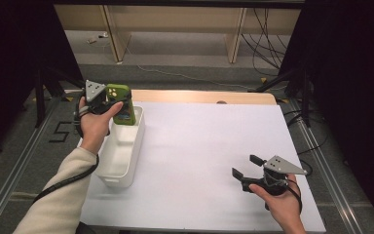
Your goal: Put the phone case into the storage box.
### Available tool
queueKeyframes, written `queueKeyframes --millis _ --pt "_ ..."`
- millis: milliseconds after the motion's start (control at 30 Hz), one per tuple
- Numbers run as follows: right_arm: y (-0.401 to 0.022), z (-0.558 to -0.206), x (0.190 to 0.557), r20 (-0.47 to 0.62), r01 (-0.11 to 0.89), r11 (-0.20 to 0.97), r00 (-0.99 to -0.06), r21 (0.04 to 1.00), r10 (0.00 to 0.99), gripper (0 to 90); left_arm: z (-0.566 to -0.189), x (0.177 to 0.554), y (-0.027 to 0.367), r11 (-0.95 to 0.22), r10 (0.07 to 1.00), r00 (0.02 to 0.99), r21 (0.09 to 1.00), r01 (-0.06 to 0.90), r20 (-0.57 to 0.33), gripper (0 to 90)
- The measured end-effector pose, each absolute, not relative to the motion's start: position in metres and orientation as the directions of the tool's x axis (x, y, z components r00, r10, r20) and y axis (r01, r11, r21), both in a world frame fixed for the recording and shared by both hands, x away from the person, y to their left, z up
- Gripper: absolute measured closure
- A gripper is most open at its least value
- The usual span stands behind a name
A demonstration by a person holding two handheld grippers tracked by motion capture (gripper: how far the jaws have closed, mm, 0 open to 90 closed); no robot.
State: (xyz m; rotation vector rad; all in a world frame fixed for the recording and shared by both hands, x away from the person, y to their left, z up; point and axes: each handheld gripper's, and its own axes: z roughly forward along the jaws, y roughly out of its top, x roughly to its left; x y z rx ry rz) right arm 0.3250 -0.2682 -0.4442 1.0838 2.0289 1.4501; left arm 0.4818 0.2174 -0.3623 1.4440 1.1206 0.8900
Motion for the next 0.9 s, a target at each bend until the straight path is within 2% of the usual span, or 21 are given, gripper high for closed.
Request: queueKeyframes --millis 900 --pt "-0.269 -0.444 0.325 0.101 0.354 0.154 -0.606 0.923 0.789 16.2 -0.368 0.492 0.216 -0.010 0.962 0.271 0.981 0.193 -0.043 16.3"
